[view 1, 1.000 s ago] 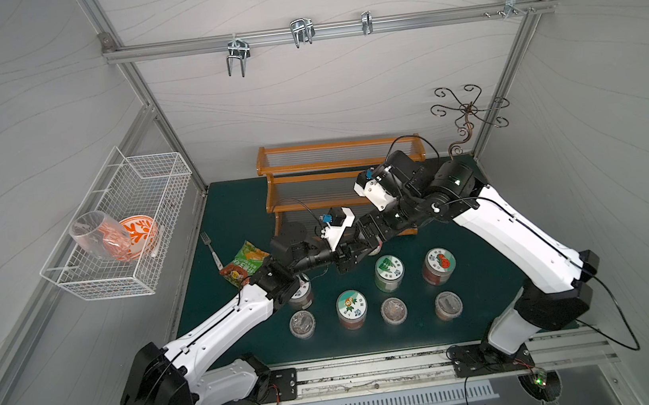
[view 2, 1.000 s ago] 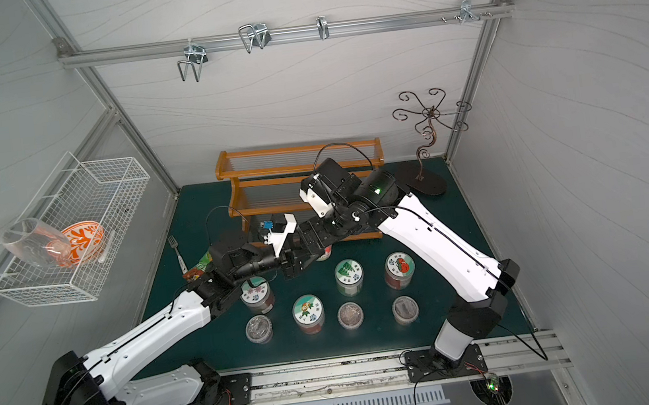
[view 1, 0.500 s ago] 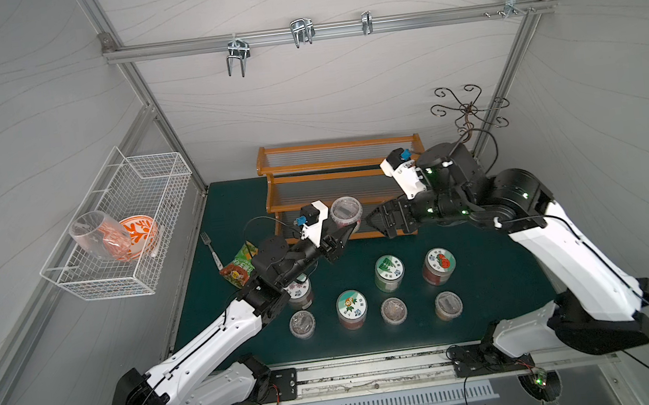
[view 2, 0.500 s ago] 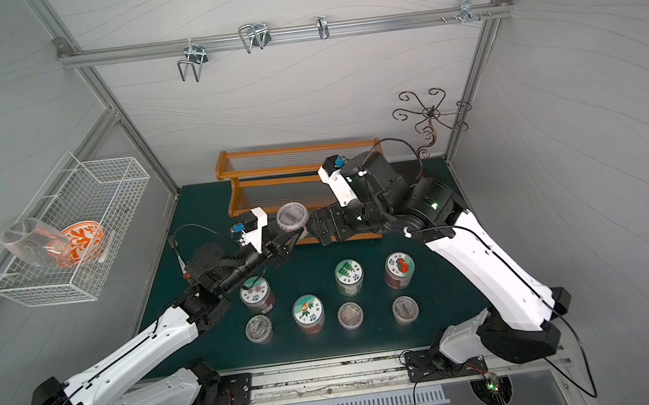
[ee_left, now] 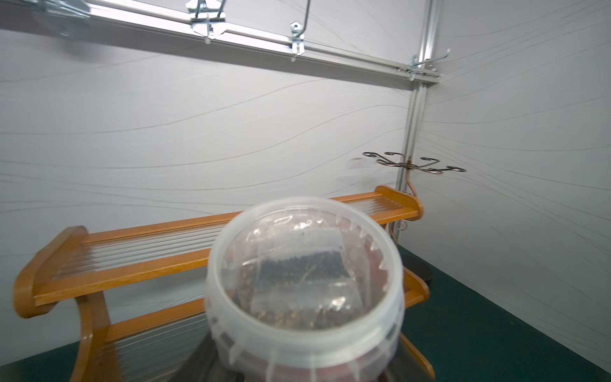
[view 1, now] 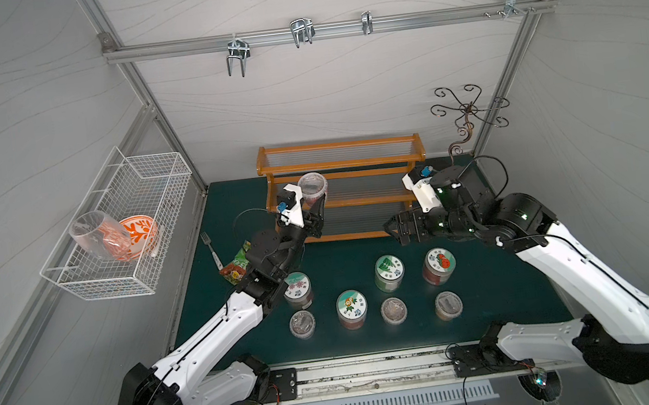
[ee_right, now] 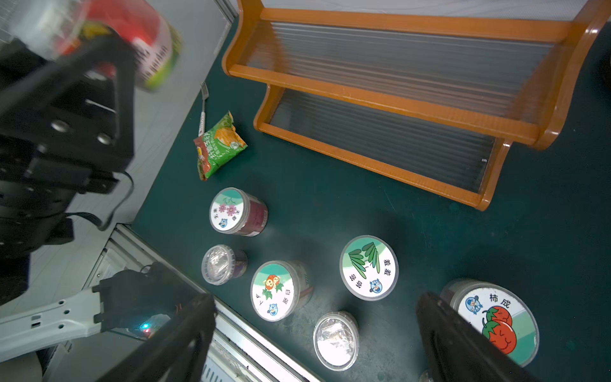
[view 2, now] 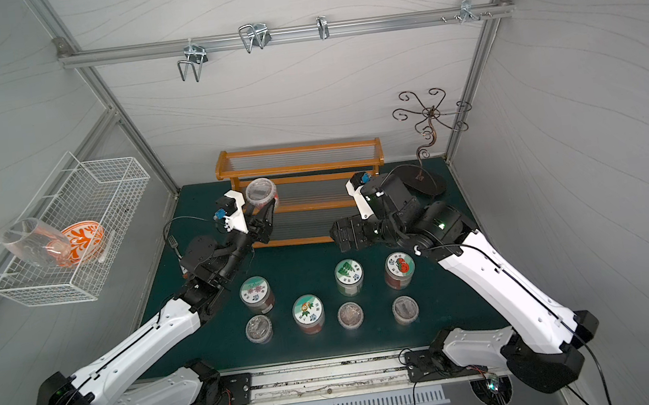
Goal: Place the seed container on the shelf
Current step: Place the seed jar on the shelf.
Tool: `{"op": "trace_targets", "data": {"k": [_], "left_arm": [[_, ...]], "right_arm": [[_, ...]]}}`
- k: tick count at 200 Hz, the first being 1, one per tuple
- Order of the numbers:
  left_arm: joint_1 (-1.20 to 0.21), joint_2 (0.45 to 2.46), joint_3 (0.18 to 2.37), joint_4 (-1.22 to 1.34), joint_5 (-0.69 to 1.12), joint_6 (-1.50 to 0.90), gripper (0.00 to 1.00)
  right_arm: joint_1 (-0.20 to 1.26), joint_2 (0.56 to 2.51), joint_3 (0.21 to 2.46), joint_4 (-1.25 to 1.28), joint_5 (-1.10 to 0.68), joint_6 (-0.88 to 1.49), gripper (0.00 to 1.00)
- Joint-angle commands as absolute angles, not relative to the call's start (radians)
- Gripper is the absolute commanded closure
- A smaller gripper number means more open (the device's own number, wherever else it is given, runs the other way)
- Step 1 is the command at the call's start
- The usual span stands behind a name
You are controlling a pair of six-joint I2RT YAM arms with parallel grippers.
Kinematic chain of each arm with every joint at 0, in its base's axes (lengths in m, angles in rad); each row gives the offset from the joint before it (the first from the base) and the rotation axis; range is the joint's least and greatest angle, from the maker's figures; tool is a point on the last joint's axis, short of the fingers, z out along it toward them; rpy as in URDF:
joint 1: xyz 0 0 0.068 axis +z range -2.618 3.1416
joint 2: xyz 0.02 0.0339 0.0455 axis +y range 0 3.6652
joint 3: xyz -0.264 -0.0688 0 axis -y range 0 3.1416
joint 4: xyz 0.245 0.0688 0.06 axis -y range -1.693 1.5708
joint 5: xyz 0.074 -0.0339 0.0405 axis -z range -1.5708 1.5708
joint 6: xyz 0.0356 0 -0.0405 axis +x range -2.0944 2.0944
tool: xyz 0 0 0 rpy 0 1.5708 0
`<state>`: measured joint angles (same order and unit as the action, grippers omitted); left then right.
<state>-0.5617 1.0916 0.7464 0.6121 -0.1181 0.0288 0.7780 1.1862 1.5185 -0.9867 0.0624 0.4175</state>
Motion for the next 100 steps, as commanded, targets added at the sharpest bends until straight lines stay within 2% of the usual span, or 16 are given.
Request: {"op": "trace_targets", "data": {"k": [1, 100], "left_arm": [[-0.525, 1.125, 0.830, 0.714, -0.162, 0.021, 0.53], [-0.389, 1.375, 1.016, 0.735, -0.271, -0.006, 0.53]], "right_arm": [[0.757, 1.144, 1.481, -0.944, 0.043, 0.430, 0.01], [0.702, 1.129, 1.380, -0.909, -0.005, 0.431, 0.01]]}}
